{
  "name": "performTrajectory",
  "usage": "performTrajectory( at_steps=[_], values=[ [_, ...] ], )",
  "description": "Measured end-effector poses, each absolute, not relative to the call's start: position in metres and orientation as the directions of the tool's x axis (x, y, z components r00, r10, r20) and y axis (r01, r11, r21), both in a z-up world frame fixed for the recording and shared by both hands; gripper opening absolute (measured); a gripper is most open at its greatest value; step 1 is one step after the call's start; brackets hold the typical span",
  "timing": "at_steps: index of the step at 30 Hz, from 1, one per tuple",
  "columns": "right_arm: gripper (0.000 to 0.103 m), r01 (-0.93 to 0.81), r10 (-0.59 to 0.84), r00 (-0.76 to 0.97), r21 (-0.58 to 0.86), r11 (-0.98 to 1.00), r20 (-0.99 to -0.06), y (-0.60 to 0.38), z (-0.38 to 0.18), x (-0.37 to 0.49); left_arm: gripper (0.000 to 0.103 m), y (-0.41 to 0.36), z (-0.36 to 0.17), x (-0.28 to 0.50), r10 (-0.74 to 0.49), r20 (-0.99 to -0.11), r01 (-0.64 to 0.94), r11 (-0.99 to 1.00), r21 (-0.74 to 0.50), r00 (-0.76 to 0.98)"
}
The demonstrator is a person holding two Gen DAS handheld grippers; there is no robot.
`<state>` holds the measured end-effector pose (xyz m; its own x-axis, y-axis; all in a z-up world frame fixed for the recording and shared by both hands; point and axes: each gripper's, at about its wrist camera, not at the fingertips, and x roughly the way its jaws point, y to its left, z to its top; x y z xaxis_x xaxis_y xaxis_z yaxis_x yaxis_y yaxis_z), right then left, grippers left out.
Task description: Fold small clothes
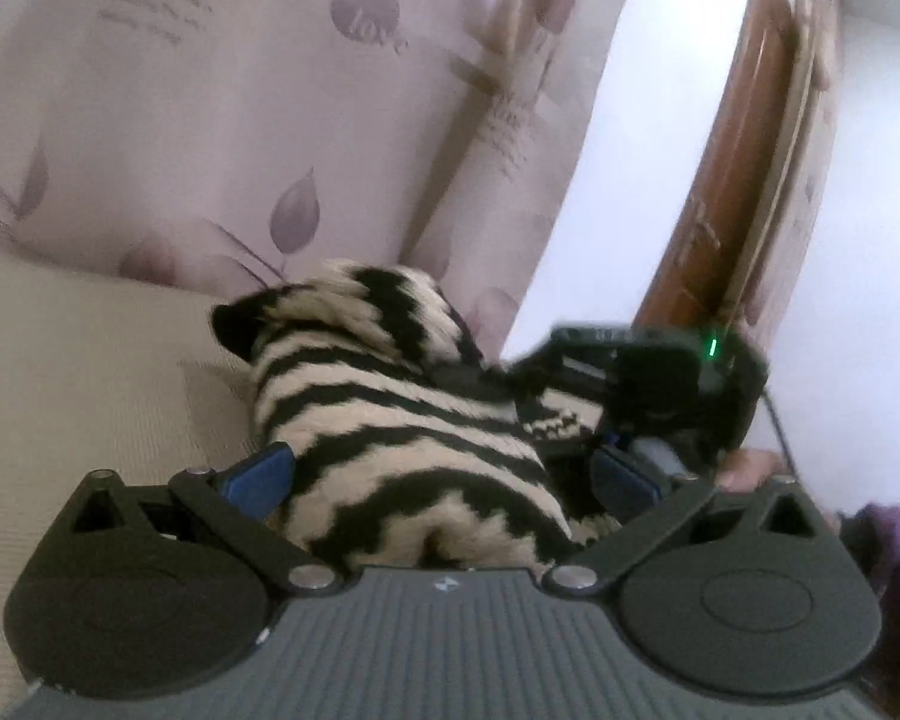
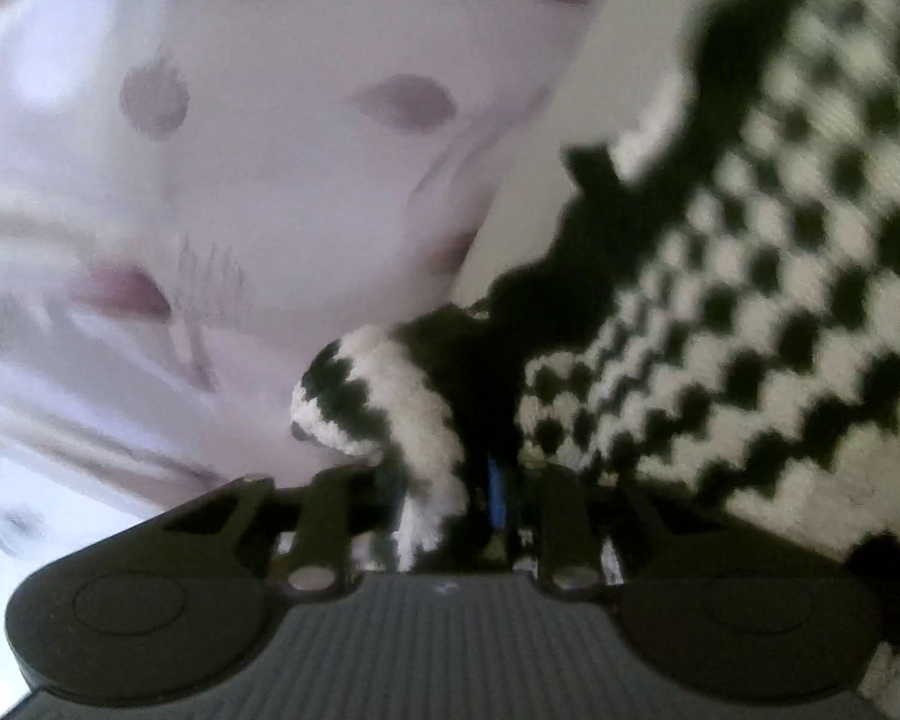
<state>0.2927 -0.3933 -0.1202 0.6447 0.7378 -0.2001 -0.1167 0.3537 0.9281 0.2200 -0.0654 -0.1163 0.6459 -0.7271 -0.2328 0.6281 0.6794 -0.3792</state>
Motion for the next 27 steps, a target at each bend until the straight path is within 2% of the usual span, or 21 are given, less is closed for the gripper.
performTrajectory(
  at_steps=[4, 6, 8, 10, 12, 14, 15, 18, 22, 27],
  values=[
    [0.03, -0.219, 0.676, 0.649, 0.765, 0.606, -0.35, -0.366, -0.089, 0.293, 0.103, -0.065, -0.116, 0.218, -0.746, -0.234, 0.652, 0.661, -0.371, 0.623],
    [0.022, -0.261, 0.661, 0.648, 0.706, 0.659, -0.378, -0.354, -0.08, 0.293, 0.103, -0.064, -0.119, 0.22, -0.746, -0.236, 0.648, 0.661, -0.378, 0.623],
    [0.019, -0.257, 0.656, 0.655, 0.707, 0.659, -0.374, -0.35, -0.074, 0.294, 0.103, -0.059, -0.121, 0.223, -0.743, -0.225, 0.632, 0.659, -0.408, 0.631],
    [0.018, -0.227, 0.676, 0.672, 0.785, 0.576, -0.302, -0.361, -0.069, 0.299, 0.103, -0.048, -0.117, 0.225, -0.737, -0.177, 0.608, 0.647, -0.46, 0.652],
    [0.018, -0.236, 0.667, 0.733, 0.872, 0.429, -0.13, -0.391, -0.058, 0.294, 0.103, -0.037, -0.117, 0.223, -0.721, -0.123, 0.581, 0.637, -0.507, 0.682],
    [0.017, -0.217, 0.602, 0.797, 0.912, 0.347, -0.039, -0.427, -0.056, 0.285, 0.103, -0.035, -0.12, 0.225, -0.719, -0.129, 0.563, 0.63, -0.535, 0.683],
    [0.017, -0.182, 0.571, 0.82, 0.93, 0.32, -0.036, -0.451, -0.062, 0.278, 0.103, -0.038, -0.122, 0.227, -0.725, -0.151, 0.56, 0.631, -0.537, 0.672],
    [0.017, -0.074, 0.515, 0.849, 0.94, 0.334, -0.117, -0.504, -0.082, 0.26, 0.103, -0.055, -0.122, 0.226, -0.734, -0.199, 0.587, 0.65, -0.482, 0.649],
    [0.017, 0.052, 0.462, 0.858, 0.932, 0.358, -0.225, -0.547, -0.113, 0.247, 0.103, -0.067, -0.121, 0.221, -0.732, -0.22, 0.62, 0.67, -0.408, 0.645],
    [0.017, 0.082, 0.471, 0.849, 0.939, 0.333, -0.241, -0.549, -0.132, 0.243, 0.103, -0.072, -0.118, 0.216, -0.717, -0.201, 0.617, 0.683, -0.39, 0.667]
  ],
)
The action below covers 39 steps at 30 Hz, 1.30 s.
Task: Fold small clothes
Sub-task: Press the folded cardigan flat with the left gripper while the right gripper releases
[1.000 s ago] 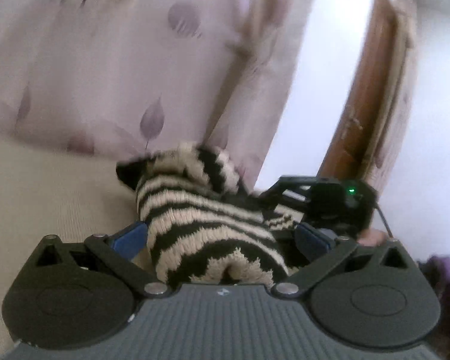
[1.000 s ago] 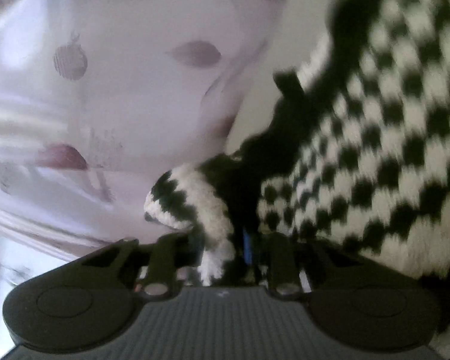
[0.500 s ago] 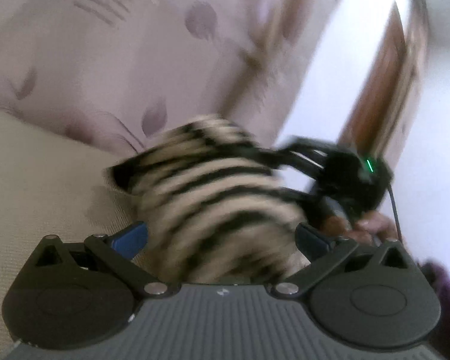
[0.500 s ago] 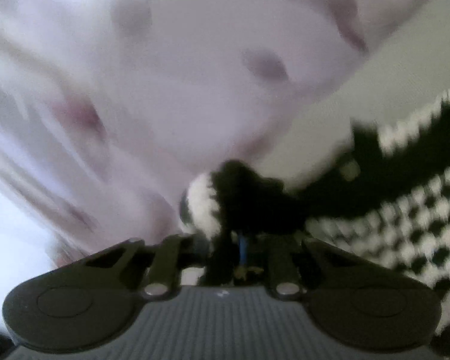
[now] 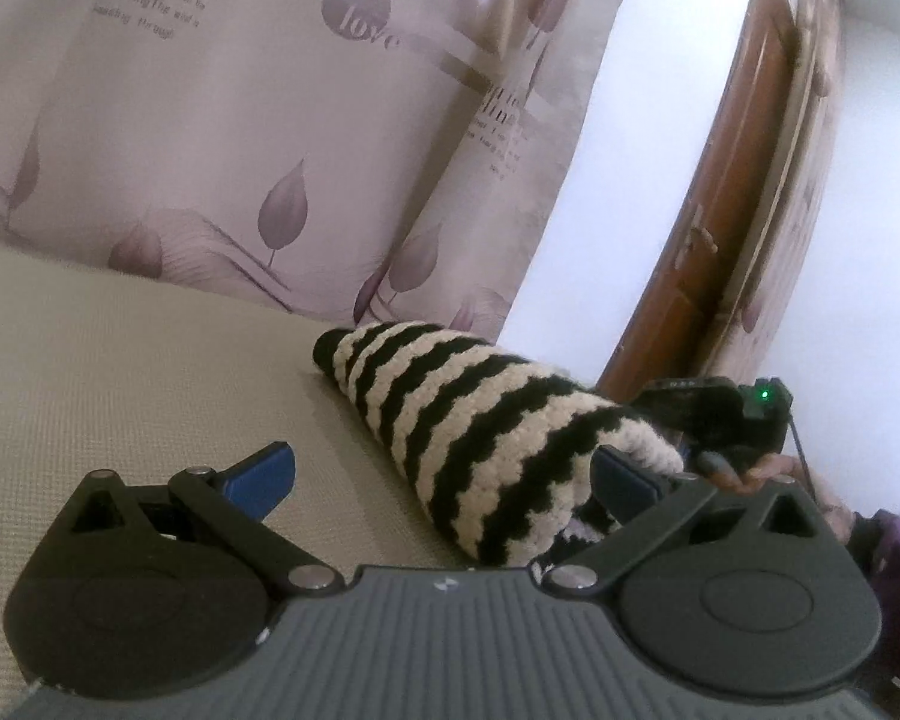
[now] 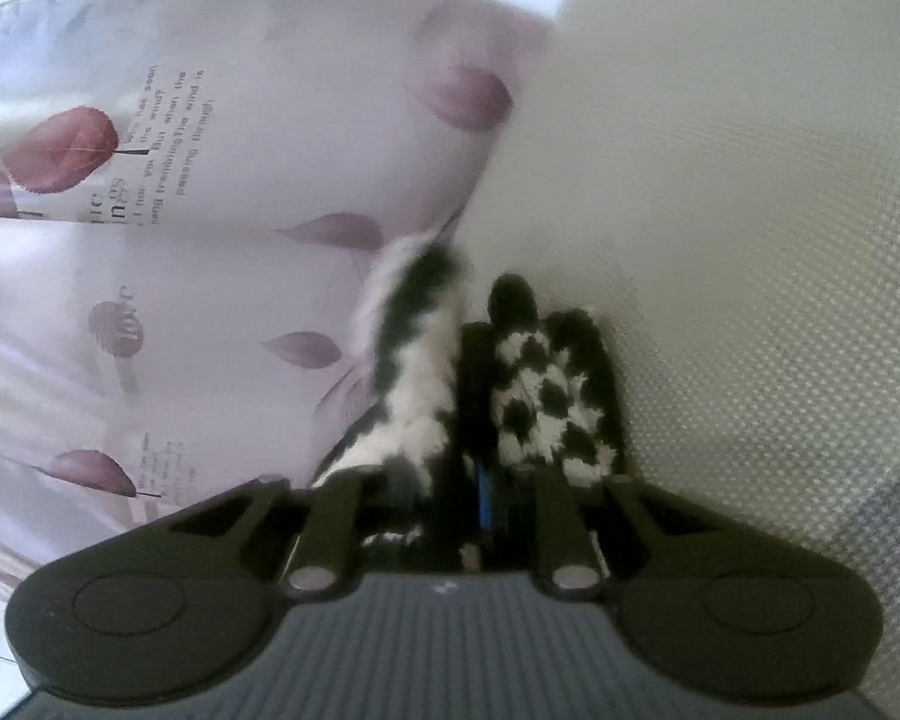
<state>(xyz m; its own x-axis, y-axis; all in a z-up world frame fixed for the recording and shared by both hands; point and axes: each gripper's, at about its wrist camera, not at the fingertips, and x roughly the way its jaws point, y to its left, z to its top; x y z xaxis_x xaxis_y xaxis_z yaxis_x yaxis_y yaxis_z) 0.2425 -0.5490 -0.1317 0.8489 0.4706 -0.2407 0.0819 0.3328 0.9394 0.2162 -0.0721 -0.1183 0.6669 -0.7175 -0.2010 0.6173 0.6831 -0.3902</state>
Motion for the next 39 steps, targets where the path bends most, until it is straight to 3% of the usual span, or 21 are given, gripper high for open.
performTrajectory(
  at_steps=[4, 7, 10, 11, 13, 14, 15, 20, 21, 22, 23, 24, 29, 34, 36, 39],
  values=[
    [0.017, 0.056, 0.494, 0.844, 0.95, 0.306, -0.209, -0.55, -0.122, 0.239, 0.103, -0.08, -0.107, 0.211, -0.714, -0.129, 0.608, 0.664, -0.435, 0.688],
    [0.017, 0.087, 0.504, 0.821, 0.931, 0.355, -0.269, -0.553, -0.119, 0.245, 0.103, -0.097, -0.091, 0.213, -0.728, -0.083, 0.624, 0.636, -0.455, 0.681],
    [0.023, 0.114, 0.542, 0.788, 0.935, 0.335, -0.29, -0.558, -0.126, 0.255, 0.103, -0.126, -0.08, 0.219, -0.746, -0.099, 0.662, 0.637, -0.395, 0.658],
    [0.031, 0.127, 0.544, 0.79, 0.943, 0.306, -0.283, -0.561, -0.128, 0.253, 0.103, -0.133, -0.08, 0.22, -0.751, -0.109, 0.673, 0.638, -0.374, 0.652],
    [0.063, 0.108, 0.548, 0.801, 0.959, 0.262, -0.24, -0.564, -0.127, 0.242, 0.103, -0.143, -0.083, 0.221, -0.758, -0.124, 0.686, 0.638, -0.349, 0.641],
    [0.089, 0.074, 0.565, 0.799, 0.966, 0.248, -0.206, -0.564, -0.126, 0.235, 0.103, -0.144, -0.087, 0.222, -0.761, -0.129, 0.686, 0.634, -0.357, 0.636],
    [0.094, 0.044, 0.581, 0.791, 0.965, 0.257, -0.191, -0.561, -0.124, 0.225, 0.103, -0.144, -0.091, 0.222, -0.765, -0.131, 0.683, 0.627, -0.376, 0.63],
    [0.093, -0.008, 0.624, 0.743, 0.929, 0.37, -0.242, -0.534, -0.128, 0.197, 0.103, -0.143, -0.11, 0.227, -0.777, -0.18, 0.647, 0.609, -0.458, 0.603],
    [0.087, -0.019, 0.62, 0.74, 0.914, 0.405, -0.259, -0.528, -0.127, 0.196, 0.103, -0.143, -0.112, 0.228, -0.776, -0.189, 0.64, 0.61, -0.467, 0.602],
    [0.077, -0.037, 0.617, 0.738, 0.895, 0.444, -0.275, -0.52, -0.127, 0.194, 0.103, -0.143, -0.114, 0.229, -0.774, -0.193, 0.631, 0.611, -0.478, 0.603],
    [0.041, -0.042, 0.604, 0.737, 0.87, 0.491, -0.305, -0.513, -0.125, 0.196, 0.103, -0.143, -0.115, 0.23, -0.775, -0.194, 0.625, 0.608, -0.49, 0.602],
    [0.026, -0.039, 0.595, 0.728, 0.846, 0.531, -0.34, -0.505, -0.124, 0.199, 0.103, -0.142, -0.115, 0.23, -0.776, -0.191, 0.621, 0.604, -0.5, 0.601],
    [0.018, -0.073, 0.492, 0.783, 0.73, 0.68, -0.38, -0.496, -0.089, 0.192, 0.103, -0.142, -0.109, 0.223, -0.77, -0.175, 0.621, 0.607, -0.496, 0.613],
    [0.017, -0.182, 0.341, 0.877, 0.423, 0.888, -0.339, -0.489, -0.005, 0.162, 0.103, -0.147, -0.107, 0.214, -0.784, -0.167, 0.645, 0.594, -0.481, 0.598],
    [0.016, -0.194, 0.335, 0.862, 0.362, 0.912, -0.381, -0.483, -0.012, 0.16, 0.103, -0.147, -0.113, 0.214, -0.782, -0.185, 0.637, 0.599, -0.486, 0.595],
    [0.018, -0.158, 0.4, 0.784, 0.471, 0.868, -0.475, -0.485, -0.074, 0.174, 0.103, -0.142, -0.113, 0.216, -0.77, -0.185, 0.612, 0.606, -0.507, 0.61]
  ],
)
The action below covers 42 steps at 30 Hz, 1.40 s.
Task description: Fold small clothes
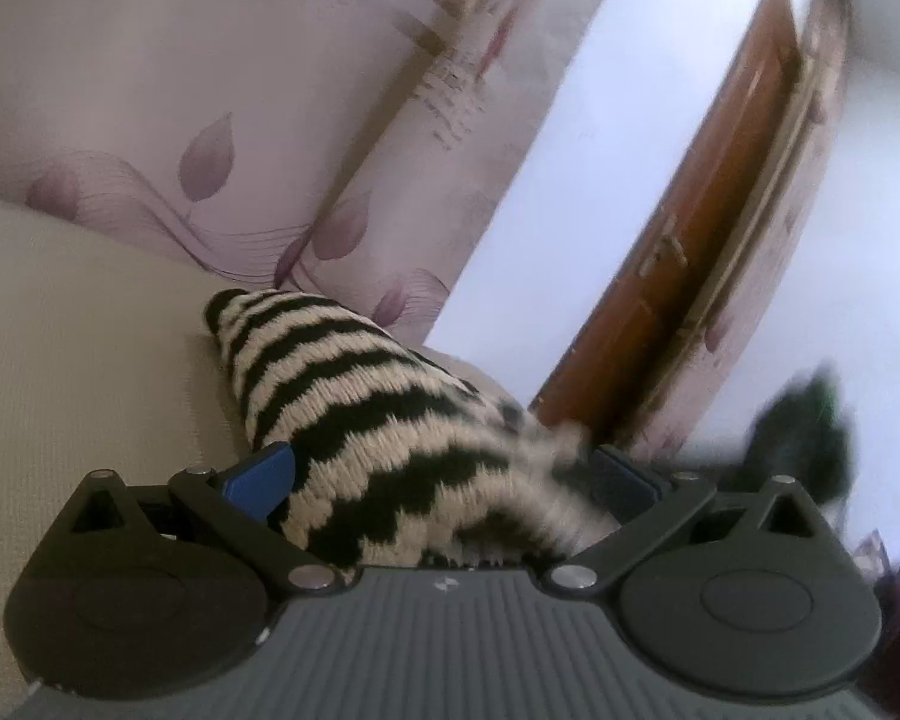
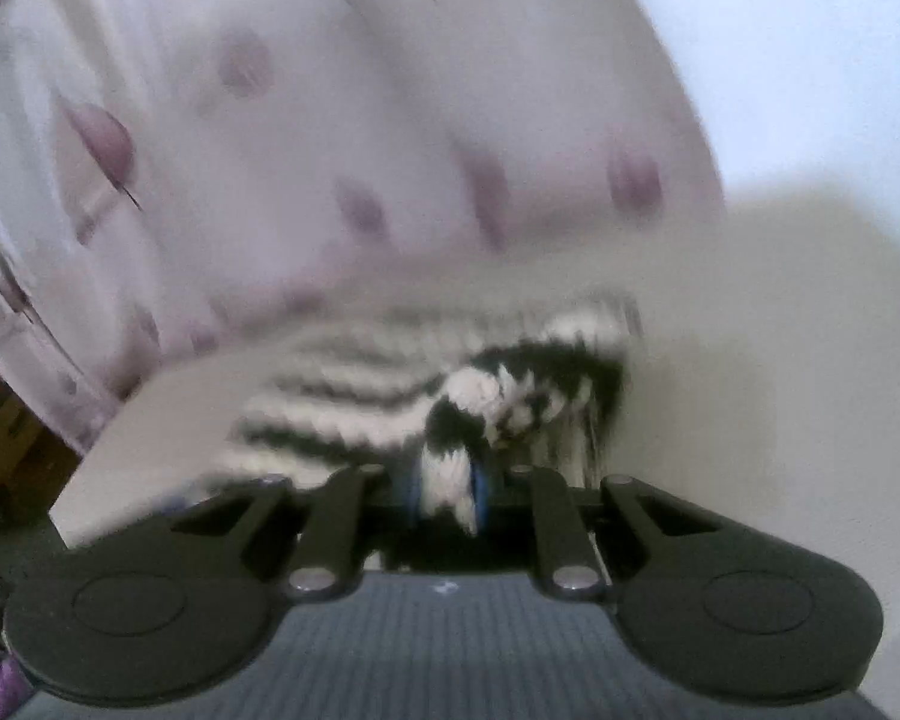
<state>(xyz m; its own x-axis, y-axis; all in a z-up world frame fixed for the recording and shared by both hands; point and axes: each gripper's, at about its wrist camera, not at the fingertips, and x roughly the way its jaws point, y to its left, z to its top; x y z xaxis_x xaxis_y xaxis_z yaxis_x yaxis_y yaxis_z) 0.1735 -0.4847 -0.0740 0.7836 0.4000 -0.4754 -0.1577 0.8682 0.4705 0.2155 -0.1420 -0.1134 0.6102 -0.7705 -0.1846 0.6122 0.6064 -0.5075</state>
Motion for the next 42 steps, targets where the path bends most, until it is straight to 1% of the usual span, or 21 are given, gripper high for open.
performTrajectory(
  at_steps=[1, 3, 6, 9, 11, 13, 14, 15, 16, 18, 21, 23, 25, 27, 30, 33, 37, 38, 40, 41, 42],
  values=[
    [0.018, -0.159, 0.439, 0.765, 0.522, 0.838, -0.472, -0.487, -0.092, 0.177, 0.103, -0.139, -0.111, 0.214, -0.765, -0.172, 0.607, 0.607, -0.512, 0.62],
    [0.021, -0.167, 0.48, 0.8, 0.635, 0.754, -0.359, -0.496, -0.113, 0.166, 0.103, -0.136, -0.102, 0.214, -0.749, -0.149, 0.603, 0.62, -0.502, 0.646],
    [0.027, -0.175, 0.506, 0.828, 0.745, 0.643, -0.242, -0.513, -0.116, 0.155, 0.103, -0.143, -0.086, 0.211, -0.737, -0.129, 0.626, 0.642, -0.444, 0.664],
    [0.028, -0.172, 0.477, 0.866, 0.805, 0.568, -0.152, -0.532, -0.113, 0.136, 0.103, -0.157, -0.073, 0.211, -0.746, -0.112, 0.654, 0.637, -0.409, 0.657],
    [0.028, -0.137, 0.442, 0.878, 0.788, 0.6, -0.183, -0.534, -0.109, 0.13, 0.103, -0.167, -0.073, 0.214, -0.758, -0.123, 0.667, 0.629, -0.399, 0.641],
    [0.027, -0.131, 0.455, 0.863, 0.772, 0.622, -0.22, -0.53, -0.11, 0.133, 0.103, -0.179, -0.08, 0.219, -0.746, -0.17, 0.664, 0.655, -0.362, 0.643],
    [0.024, -0.13, 0.461, 0.854, 0.76, 0.637, -0.24, -0.527, -0.111, 0.132, 0.103, -0.183, -0.085, 0.222, -0.741, -0.197, 0.659, 0.664, -0.353, 0.642],
    [0.015, -0.117, 0.455, 0.848, 0.739, 0.664, -0.274, -0.519, -0.113, 0.135, 0.103, -0.184, -0.092, 0.226, -0.74, -0.225, 0.653, 0.668, -0.358, 0.633],
    [0.015, -0.099, 0.453, 0.842, 0.742, 0.664, -0.293, -0.513, -0.115, 0.138, 0.103, -0.183, -0.098, 0.229, -0.736, -0.239, 0.645, 0.672, -0.363, 0.633],
    [0.014, -0.096, 0.489, 0.832, 0.8, 0.592, -0.262, -0.499, -0.122, 0.145, 0.103, -0.175, -0.108, 0.232, -0.71, -0.248, 0.618, 0.7, -0.359, 0.66],
    [0.014, -0.096, 0.446, 0.844, 0.735, 0.672, -0.298, -0.484, -0.115, 0.15, 0.103, -0.157, -0.123, 0.246, -0.703, -0.293, 0.559, 0.7, -0.444, 0.648],
    [0.015, -0.037, 0.383, 0.862, 0.712, 0.701, -0.332, -0.499, -0.121, 0.147, 0.103, -0.144, -0.129, 0.253, -0.713, -0.281, 0.516, 0.673, -0.529, 0.642],
    [0.019, -0.021, 0.4, 0.865, 0.776, 0.63, -0.302, -0.525, -0.131, 0.141, 0.103, -0.134, -0.131, 0.255, -0.71, -0.241, 0.495, 0.656, -0.57, 0.662],
    [0.019, -0.054, 0.445, 0.862, 0.829, 0.556, -0.242, -0.539, -0.128, 0.134, 0.103, -0.132, -0.129, 0.25, -0.688, -0.221, 0.494, 0.672, -0.551, 0.691],
    [0.019, -0.081, 0.359, 0.909, 0.754, 0.652, -0.213, -0.541, -0.096, 0.124, 0.103, -0.133, -0.122, 0.237, -0.678, -0.172, 0.53, 0.685, -0.5, 0.715],
    [0.019, -0.128, 0.32, 0.935, 0.694, 0.708, -0.155, -0.534, -0.068, 0.137, 0.103, -0.145, -0.119, 0.227, -0.688, -0.166, 0.578, 0.696, -0.425, 0.706],
    [0.019, -0.118, 0.281, 0.941, 0.598, 0.793, -0.188, -0.514, -0.059, 0.176, 0.103, -0.159, -0.117, 0.216, -0.701, -0.188, 0.629, 0.706, -0.326, 0.688],
    [0.019, -0.103, 0.282, 0.932, 0.581, 0.807, -0.226, -0.511, -0.066, 0.188, 0.103, -0.161, -0.116, 0.214, -0.701, -0.187, 0.635, 0.707, -0.312, 0.688],
    [0.016, -0.057, 0.296, 0.878, 0.532, 0.845, -0.376, -0.494, -0.093, 0.21, 0.103, -0.161, -0.118, 0.212, -0.705, -0.18, 0.642, 0.703, -0.307, 0.686],
    [0.016, -0.058, 0.274, 0.868, 0.464, 0.884, -0.414, -0.48, -0.111, 0.213, 0.103, -0.16, -0.119, 0.212, -0.707, -0.18, 0.641, 0.7, -0.314, 0.684],
    [0.016, -0.086, 0.246, 0.902, 0.41, 0.908, -0.356, -0.473, -0.117, 0.204, 0.103, -0.157, -0.119, 0.213, -0.706, -0.18, 0.635, 0.7, -0.327, 0.685]
  ],
)
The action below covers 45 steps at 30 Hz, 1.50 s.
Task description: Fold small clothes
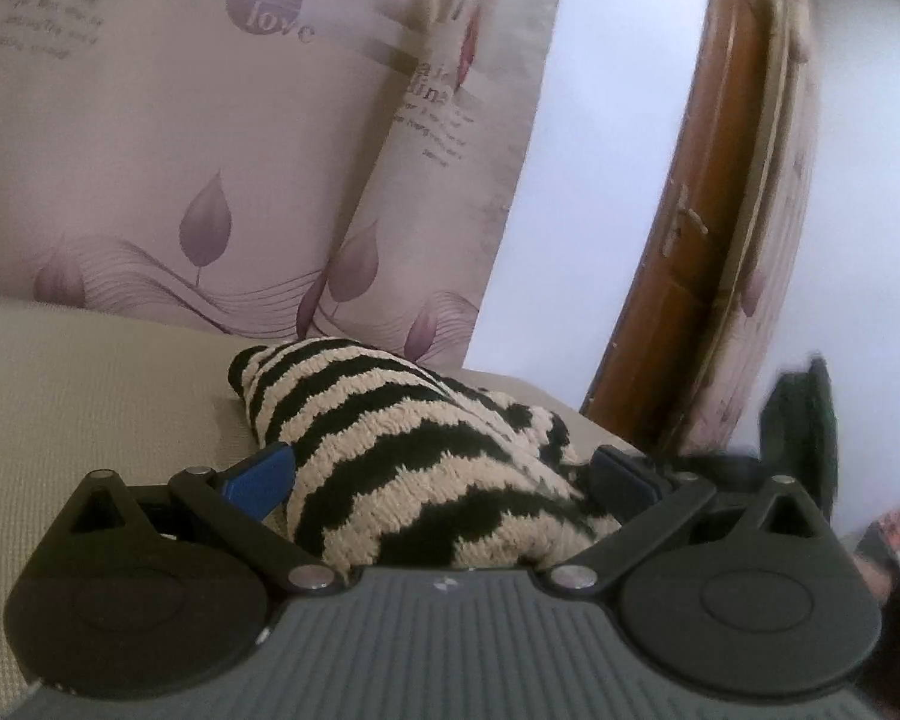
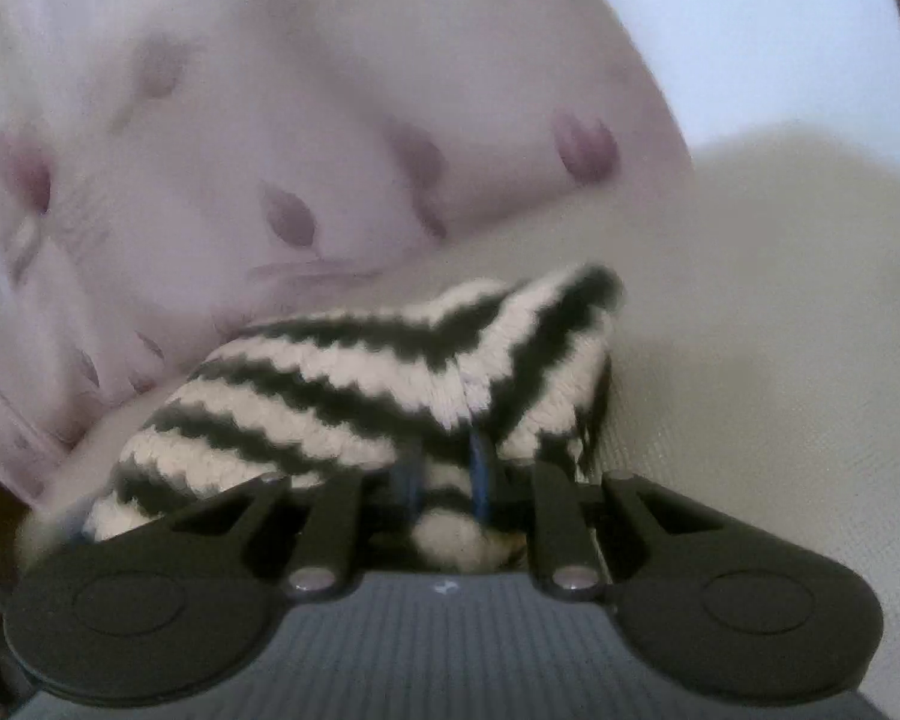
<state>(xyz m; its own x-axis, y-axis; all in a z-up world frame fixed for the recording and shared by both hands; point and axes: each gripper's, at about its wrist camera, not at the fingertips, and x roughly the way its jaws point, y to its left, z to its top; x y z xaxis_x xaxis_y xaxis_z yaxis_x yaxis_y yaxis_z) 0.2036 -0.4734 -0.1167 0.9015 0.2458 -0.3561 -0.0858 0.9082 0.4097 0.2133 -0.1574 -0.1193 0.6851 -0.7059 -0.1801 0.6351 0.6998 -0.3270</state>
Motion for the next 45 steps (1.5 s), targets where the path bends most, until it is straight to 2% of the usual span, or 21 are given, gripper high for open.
performTrajectory(
  at_steps=[3, 5, 7, 9, 13, 15, 16, 18, 19, 22, 25, 30, 33, 35, 36, 38, 40, 42, 44, 45],
  values=[
    [0.017, -0.058, 0.226, 0.896, 0.404, 0.913, -0.382, -0.476, -0.106, 0.204, 0.103, -0.152, -0.12, 0.222, -0.698, -0.183, 0.607, 0.701, -0.374, 0.692],
    [0.019, -0.061, 0.219, 0.921, 0.438, 0.897, -0.322, -0.479, -0.093, 0.191, 0.103, -0.146, -0.119, 0.225, -0.68, -0.174, 0.58, 0.71, -0.399, 0.712],
    [0.019, -0.117, 0.225, 0.944, 0.391, 0.913, -0.242, -0.464, -0.078, 0.174, 0.103, -0.139, -0.117, 0.229, -0.659, -0.171, 0.547, 0.719, -0.428, 0.732],
    [0.019, -0.206, 0.285, 0.934, 0.327, 0.922, -0.216, -0.442, -0.068, 0.165, 0.103, -0.131, -0.116, 0.234, -0.625, -0.17, 0.501, 0.734, -0.458, 0.761],
    [0.018, -0.29, 0.308, 0.91, 0.108, 0.951, -0.276, -0.385, -0.075, 0.169, 0.103, -0.113, -0.118, 0.243, -0.583, -0.167, 0.422, 0.73, -0.537, 0.795],
    [0.014, -0.307, 0.299, 0.88, 0.038, 0.951, -0.369, -0.365, -0.094, 0.182, 0.103, -0.108, -0.118, 0.246, -0.569, -0.179, 0.394, 0.731, -0.557, 0.803],
    [0.014, -0.31, 0.261, 0.872, -0.053, 0.949, -0.414, -0.352, -0.107, 0.186, 0.103, -0.107, -0.118, 0.246, -0.562, -0.179, 0.387, 0.734, -0.558, 0.808],
    [0.014, -0.302, 0.2, 0.907, -0.243, 0.922, -0.37, -0.33, -0.122, 0.176, 0.103, -0.11, -0.114, 0.244, -0.55, -0.17, 0.394, 0.75, -0.531, 0.818],
    [0.014, -0.294, 0.189, 0.907, -0.244, 0.924, -0.375, -0.328, -0.119, 0.175, 0.103, -0.112, -0.111, 0.241, -0.555, -0.158, 0.412, 0.753, -0.513, 0.817],
    [0.015, -0.304, 0.247, 0.9, -0.112, 0.946, -0.358, -0.343, -0.107, 0.175, 0.103, -0.12, -0.1, 0.235, -0.588, -0.141, 0.465, 0.744, -0.48, 0.796],
    [0.015, -0.313, 0.313, 0.907, 0.046, 0.949, -0.284, -0.374, -0.092, 0.163, 0.103, -0.132, -0.087, 0.23, -0.597, -0.144, 0.493, 0.756, -0.431, 0.789],
    [0.016, -0.133, 0.17, 0.951, 0.156, 0.979, -0.259, -0.433, -0.067, 0.18, 0.103, -0.164, -0.064, 0.234, -0.651, -0.134, 0.578, 0.736, -0.352, 0.747],
    [0.016, -0.096, 0.147, 0.947, 0.185, 0.978, -0.285, -0.457, -0.061, 0.207, 0.102, -0.192, -0.067, 0.243, -0.683, -0.201, 0.624, 0.727, -0.287, 0.703],
    [0.016, -0.082, 0.147, 0.93, 0.201, 0.976, -0.336, -0.465, -0.068, 0.234, 0.092, -0.206, -0.079, 0.249, -0.655, -0.279, 0.61, 0.755, -0.24, 0.702],
    [0.015, -0.087, 0.155, 0.916, 0.195, 0.977, -0.369, -0.465, -0.075, 0.244, 0.089, -0.209, -0.088, 0.252, -0.647, -0.321, 0.599, 0.762, -0.244, 0.692],
    [0.015, -0.108, 0.178, 0.867, 0.174, 0.979, -0.464, -0.461, -0.095, 0.268, 0.089, -0.206, -0.101, 0.252, -0.625, -0.341, 0.576, 0.78, -0.244, 0.702],
    [0.015, -0.128, 0.166, 0.879, 0.116, 0.985, -0.446, -0.457, -0.103, 0.272, 0.089, -0.2, -0.113, 0.253, -0.607, -0.368, 0.552, 0.794, -0.255, 0.704],
    [0.015, -0.116, 0.199, 0.864, 0.202, 0.972, -0.462, -0.466, -0.101, 0.278, 0.093, -0.189, -0.115, 0.258, -0.629, -0.352, 0.537, 0.776, -0.331, 0.693],
    [0.016, -0.106, 0.245, 0.88, 0.335, 0.936, -0.406, -0.487, -0.09, 0.27, 0.094, -0.183, -0.118, 0.264, -0.629, -0.365, 0.512, 0.775, -0.372, 0.686],
    [0.017, -0.106, 0.254, 0.91, 0.409, 0.907, -0.327, -0.498, -0.085, 0.251, 0.094, -0.181, -0.121, 0.266, -0.636, -0.37, 0.505, 0.767, -0.395, 0.677]
  ],
)
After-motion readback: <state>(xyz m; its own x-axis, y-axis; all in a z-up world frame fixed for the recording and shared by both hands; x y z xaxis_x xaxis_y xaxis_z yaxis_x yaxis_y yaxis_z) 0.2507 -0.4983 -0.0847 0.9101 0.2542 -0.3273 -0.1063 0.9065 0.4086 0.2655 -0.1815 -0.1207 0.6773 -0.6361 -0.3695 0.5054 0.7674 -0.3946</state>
